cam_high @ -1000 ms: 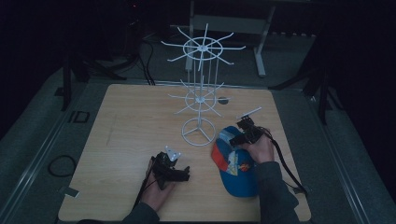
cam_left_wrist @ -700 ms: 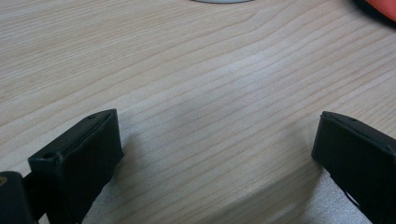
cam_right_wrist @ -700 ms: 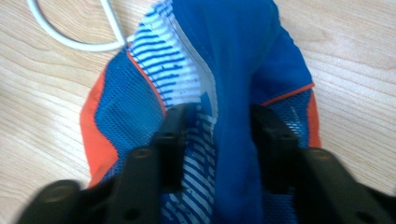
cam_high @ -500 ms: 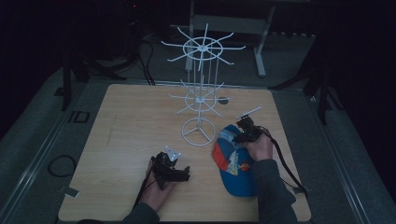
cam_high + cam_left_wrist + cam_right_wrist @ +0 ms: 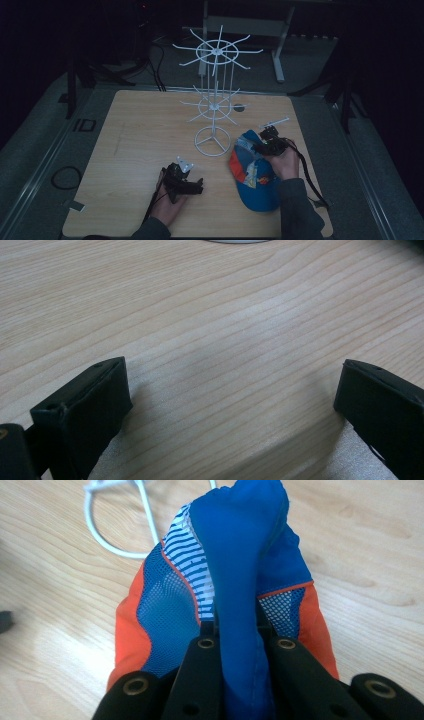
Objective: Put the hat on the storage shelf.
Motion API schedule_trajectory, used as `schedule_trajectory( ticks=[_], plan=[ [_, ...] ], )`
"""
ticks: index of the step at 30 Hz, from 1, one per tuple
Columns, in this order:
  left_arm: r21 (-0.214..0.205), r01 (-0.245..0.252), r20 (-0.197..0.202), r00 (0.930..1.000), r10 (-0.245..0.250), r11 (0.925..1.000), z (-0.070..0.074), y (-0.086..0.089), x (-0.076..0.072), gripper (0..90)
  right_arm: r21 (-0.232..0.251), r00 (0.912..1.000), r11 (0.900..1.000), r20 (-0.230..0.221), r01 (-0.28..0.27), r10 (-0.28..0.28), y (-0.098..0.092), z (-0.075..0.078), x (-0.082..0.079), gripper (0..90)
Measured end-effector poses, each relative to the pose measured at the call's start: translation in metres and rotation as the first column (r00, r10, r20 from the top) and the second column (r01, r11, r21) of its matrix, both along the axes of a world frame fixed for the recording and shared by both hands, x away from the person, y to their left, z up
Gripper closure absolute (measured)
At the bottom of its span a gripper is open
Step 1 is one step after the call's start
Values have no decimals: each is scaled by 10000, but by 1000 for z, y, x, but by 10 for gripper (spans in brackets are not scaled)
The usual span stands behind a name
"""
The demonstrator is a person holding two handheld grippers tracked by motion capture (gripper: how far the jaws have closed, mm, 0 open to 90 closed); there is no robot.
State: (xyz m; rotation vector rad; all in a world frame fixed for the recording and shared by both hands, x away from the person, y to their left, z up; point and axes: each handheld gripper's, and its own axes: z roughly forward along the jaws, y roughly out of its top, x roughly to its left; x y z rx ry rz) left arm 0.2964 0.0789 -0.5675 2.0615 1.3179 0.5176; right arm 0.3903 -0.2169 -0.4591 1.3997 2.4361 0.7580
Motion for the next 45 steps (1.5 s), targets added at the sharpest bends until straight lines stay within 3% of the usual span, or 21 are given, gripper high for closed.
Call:
schedule_trajectory(
  ticks=[4, 12, 16, 27, 45],
  plan=[
    [-5, -13, 21, 10000, 13, 10000, 0, 0, 0, 19, 449, 9989, 9989, 468, -110, 89, -5, 10, -12, 887],
    [1, -13, 20, 10000, 13, 10000, 0, 0, 0, 19, 713, 9917, 9973, 1281, -198, 105, -12, 24, -33, 886],
    [-7, -2, 8, 10000, 2, 10000, 0, 0, 0, 19, 1293, 9891, 9906, 1454, -437, 247, -13, 31, -41, 884],
    [-4, -5, -3, 10000, 5, 10000, 0, 0, 0, 19, 1341, 9729, 9884, 2278, -718, 397, -14, 45, -61, 884],
    [15, 12, -3, 10000, -12, 10000, 0, 0, 0, 19, 1700, 9550, 9809, 2937, -941, 407, -20, 61, -74, 876]
  ],
)
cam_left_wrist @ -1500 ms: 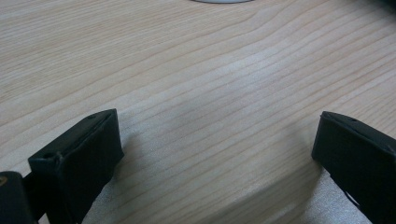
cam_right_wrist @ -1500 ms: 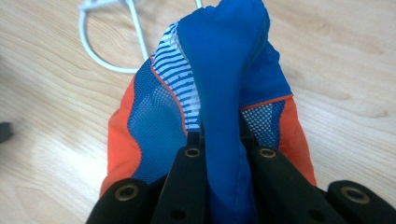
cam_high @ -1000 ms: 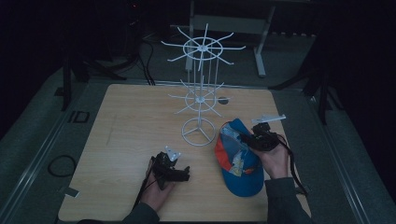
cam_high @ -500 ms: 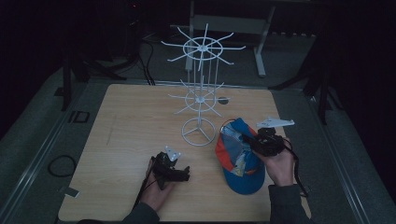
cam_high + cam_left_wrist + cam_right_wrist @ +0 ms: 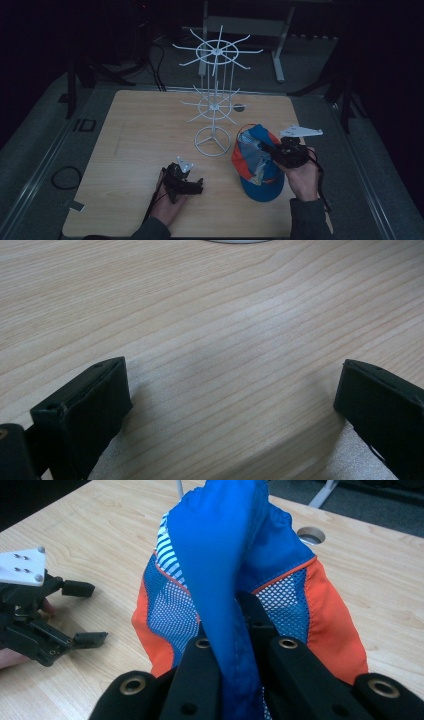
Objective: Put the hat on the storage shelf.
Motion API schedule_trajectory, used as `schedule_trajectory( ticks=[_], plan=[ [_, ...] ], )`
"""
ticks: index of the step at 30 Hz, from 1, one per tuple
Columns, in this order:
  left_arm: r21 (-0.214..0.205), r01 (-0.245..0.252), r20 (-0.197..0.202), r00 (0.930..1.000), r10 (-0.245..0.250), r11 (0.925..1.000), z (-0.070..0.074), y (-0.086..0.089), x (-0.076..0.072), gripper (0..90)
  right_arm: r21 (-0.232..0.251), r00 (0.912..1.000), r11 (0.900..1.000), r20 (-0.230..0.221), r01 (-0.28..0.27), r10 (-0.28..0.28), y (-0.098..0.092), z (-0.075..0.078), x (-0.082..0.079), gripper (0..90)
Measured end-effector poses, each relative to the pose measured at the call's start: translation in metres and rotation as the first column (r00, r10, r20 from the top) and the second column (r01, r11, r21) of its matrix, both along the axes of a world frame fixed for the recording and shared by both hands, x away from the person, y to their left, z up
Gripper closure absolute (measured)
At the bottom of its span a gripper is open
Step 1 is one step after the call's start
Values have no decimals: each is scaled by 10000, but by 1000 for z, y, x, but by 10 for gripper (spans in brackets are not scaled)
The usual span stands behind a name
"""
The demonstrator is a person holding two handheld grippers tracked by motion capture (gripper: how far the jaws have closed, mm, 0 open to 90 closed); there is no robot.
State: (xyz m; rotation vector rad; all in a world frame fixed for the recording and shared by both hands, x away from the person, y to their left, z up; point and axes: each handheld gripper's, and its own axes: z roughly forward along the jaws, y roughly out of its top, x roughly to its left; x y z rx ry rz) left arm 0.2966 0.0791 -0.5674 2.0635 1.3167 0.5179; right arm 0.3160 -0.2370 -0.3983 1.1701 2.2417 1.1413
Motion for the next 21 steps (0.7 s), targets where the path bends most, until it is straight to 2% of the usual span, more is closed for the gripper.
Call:
schedule_trajectory(
  ticks=[7, 15, 21],
  plan=[
    [8, 11, 0, 10000, -11, 10000, 0, 0, 0, 19, -5, 9995, 10000, 322, -64, 64, -1, 12, -6, 880],
    [-12, 28, 8, 10000, -28, 10000, 0, 0, 0, 19, 199, 9986, 9997, 521, -144, 133, -4, 22, -9, 880],
    [-17, 23, 20, 10000, -23, 10000, 0, -1, 0, 19, 145, 9975, 9997, 687, -192, 181, -3, 31, -10, 879]
  ],
)
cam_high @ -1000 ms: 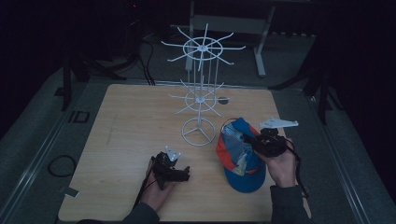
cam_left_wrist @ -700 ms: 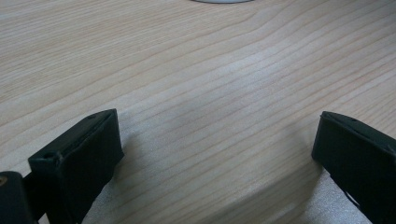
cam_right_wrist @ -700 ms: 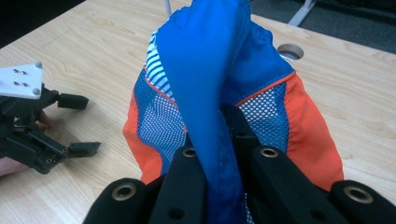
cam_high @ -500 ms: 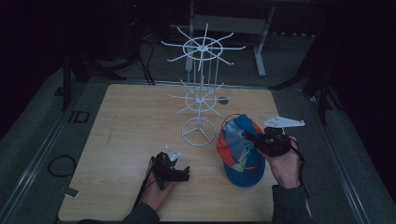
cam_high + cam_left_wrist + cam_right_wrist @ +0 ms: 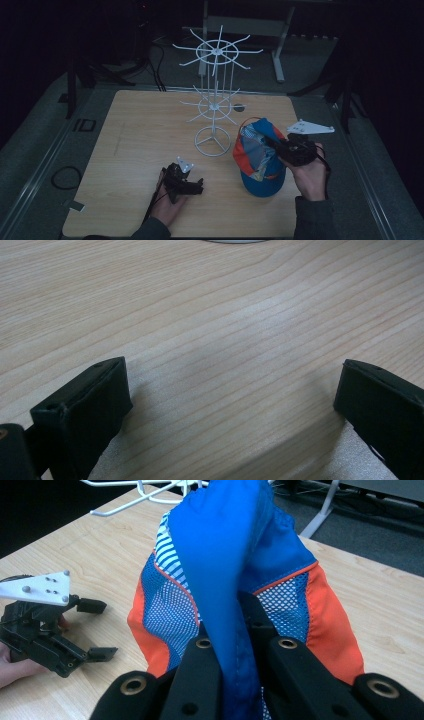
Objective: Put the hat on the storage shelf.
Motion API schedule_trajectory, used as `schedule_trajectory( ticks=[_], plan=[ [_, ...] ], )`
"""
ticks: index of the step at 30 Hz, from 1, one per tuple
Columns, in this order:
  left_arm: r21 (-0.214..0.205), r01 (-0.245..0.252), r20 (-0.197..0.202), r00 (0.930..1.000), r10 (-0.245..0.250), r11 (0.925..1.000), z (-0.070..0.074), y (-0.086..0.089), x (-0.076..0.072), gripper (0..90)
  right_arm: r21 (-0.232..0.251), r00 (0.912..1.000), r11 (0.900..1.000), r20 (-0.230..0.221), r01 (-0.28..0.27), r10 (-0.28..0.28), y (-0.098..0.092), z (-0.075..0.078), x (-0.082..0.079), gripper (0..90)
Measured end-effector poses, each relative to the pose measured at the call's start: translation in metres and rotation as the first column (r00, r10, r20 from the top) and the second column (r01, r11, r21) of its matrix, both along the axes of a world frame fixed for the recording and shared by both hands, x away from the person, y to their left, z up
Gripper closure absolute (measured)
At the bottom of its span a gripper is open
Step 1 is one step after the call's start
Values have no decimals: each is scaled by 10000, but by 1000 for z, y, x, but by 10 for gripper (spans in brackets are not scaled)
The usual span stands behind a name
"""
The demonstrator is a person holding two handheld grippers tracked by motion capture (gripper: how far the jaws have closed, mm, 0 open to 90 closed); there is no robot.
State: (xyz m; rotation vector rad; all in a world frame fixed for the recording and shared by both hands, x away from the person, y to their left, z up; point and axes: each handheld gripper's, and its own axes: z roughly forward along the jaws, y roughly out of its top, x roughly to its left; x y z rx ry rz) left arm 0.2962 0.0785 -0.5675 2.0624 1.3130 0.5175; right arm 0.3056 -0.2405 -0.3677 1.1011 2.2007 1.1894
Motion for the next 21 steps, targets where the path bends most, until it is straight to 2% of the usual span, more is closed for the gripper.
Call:
schedule_trajectory(
  ticks=[8, 21],
  plan=[
    [14, 12, -6, 10000, -12, 10000, 0, 0, 0, 19, -245, 9997, 9997, 206, -85, 90, -3, 14, -3, 879],
    [-1, 5, 3, 10000, -5, 10000, 0, 0, 0, 19, -180, 9973, 9998, 728, -88, 101, -8, 33, -10, 880]
  ],
)
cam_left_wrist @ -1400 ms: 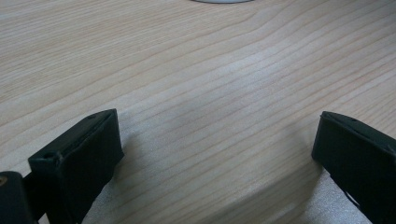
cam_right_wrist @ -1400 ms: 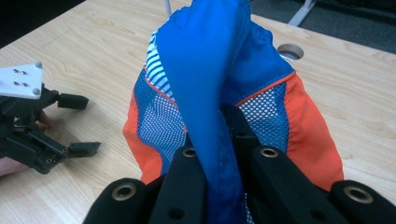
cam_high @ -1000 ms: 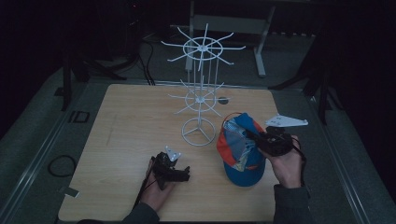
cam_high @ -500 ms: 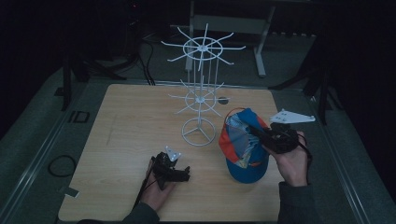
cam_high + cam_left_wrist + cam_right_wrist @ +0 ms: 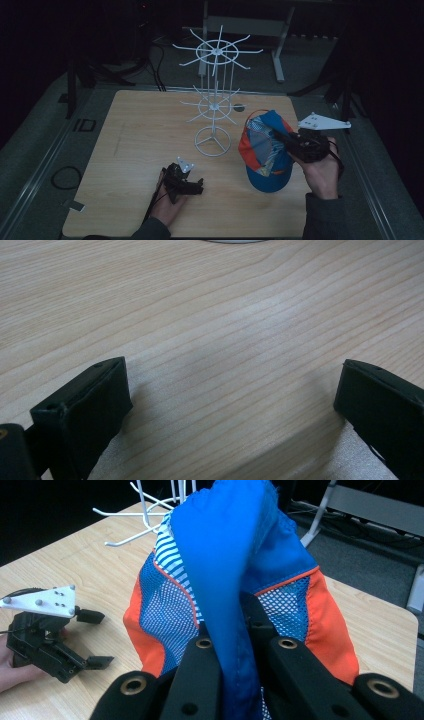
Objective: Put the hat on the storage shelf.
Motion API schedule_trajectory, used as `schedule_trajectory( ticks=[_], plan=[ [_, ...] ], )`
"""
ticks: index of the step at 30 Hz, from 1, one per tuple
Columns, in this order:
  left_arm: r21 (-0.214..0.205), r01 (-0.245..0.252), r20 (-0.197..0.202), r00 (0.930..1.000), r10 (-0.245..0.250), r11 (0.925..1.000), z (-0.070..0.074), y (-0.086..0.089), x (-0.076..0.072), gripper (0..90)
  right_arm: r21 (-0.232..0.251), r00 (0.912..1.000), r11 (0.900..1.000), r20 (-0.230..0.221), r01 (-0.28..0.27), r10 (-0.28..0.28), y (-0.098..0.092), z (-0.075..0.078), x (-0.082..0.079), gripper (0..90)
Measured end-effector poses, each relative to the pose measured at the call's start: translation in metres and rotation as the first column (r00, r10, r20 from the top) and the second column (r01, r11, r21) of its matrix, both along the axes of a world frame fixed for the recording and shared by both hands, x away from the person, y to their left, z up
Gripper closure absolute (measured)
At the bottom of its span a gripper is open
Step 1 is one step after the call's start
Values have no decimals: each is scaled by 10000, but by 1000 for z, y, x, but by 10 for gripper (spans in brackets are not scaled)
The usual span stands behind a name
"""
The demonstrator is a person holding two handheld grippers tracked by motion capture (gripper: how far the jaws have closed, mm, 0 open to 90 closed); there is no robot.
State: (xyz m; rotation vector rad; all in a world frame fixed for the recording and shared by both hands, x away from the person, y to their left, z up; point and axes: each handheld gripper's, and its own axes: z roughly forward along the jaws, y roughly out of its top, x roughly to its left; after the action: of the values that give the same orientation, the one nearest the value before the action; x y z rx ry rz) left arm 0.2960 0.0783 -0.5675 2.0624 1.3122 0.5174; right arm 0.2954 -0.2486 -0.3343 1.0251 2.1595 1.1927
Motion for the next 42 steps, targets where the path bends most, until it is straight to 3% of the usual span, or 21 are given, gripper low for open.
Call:
schedule_trajectory(
  ticks=[10, 17, 26, 42],
  plan=[
    [-3, -3, 0, 10000, 3, 10000, 0, 0, 0, 19, -160, 9997, 9997, 135, -187, 189, 7, 4, 1, 879],
    [-8, -6, -3, 10000, 6, 10000, 0, 0, 0, 19, 50, 9990, 9997, 372, -243, 241, 6, 12, 0, 880],
    [1, 0, -1, 10000, 0, 10000, 0, 0, 0, 19, 84, 9945, 9992, 975, -399, 389, 10, 27, -2, 879],
    [7, 8, -11, 10000, -8, 10000, 0, 0, 0, 19, 143, 9883, 9971, 1345, -746, 720, 14, 42, -7, 879]
  ],
)
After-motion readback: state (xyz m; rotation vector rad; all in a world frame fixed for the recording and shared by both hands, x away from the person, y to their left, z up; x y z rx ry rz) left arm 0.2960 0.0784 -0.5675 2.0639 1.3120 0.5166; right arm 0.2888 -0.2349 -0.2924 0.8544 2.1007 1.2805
